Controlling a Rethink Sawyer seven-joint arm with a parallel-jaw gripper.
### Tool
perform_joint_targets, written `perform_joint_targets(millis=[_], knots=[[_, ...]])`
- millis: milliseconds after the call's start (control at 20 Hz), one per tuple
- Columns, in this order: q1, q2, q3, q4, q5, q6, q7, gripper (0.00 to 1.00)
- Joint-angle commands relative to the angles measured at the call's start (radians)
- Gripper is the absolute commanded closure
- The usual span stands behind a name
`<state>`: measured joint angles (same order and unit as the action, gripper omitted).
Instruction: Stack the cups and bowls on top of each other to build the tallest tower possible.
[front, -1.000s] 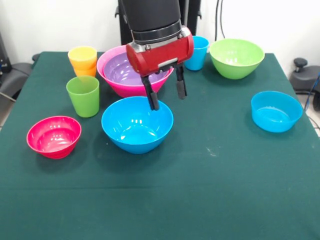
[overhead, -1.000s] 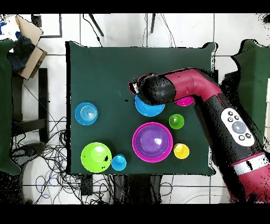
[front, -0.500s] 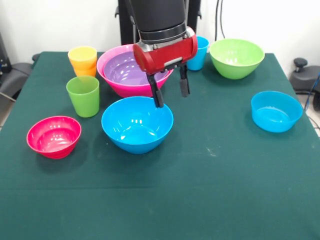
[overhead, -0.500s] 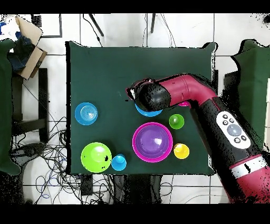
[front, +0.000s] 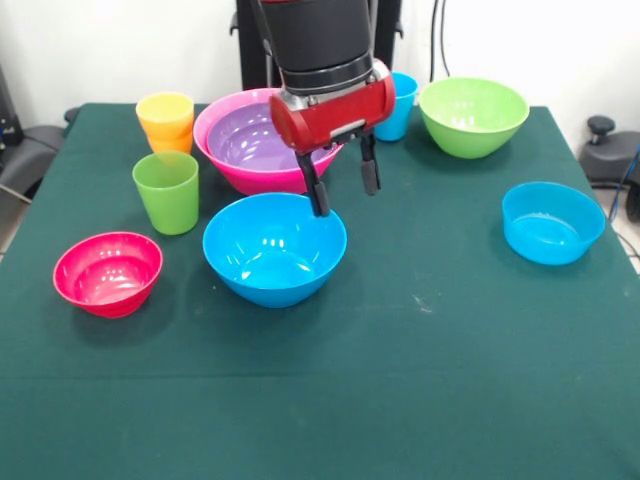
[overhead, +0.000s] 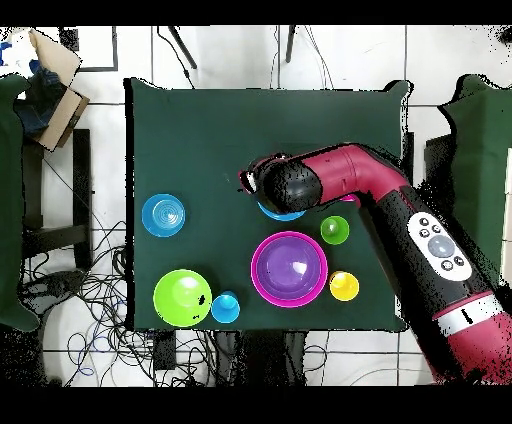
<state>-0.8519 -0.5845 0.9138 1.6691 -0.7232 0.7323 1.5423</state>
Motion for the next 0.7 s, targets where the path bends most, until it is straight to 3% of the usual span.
perform_joint_targets(millis=[50,700], knots=[[0.026,0.093,-0.078,-0.039,-0.046,0.001,-0.108,0.00],[0.007,0.141,-0.075,-0.039,-0.081,-0.065,-0.105,0.00]])
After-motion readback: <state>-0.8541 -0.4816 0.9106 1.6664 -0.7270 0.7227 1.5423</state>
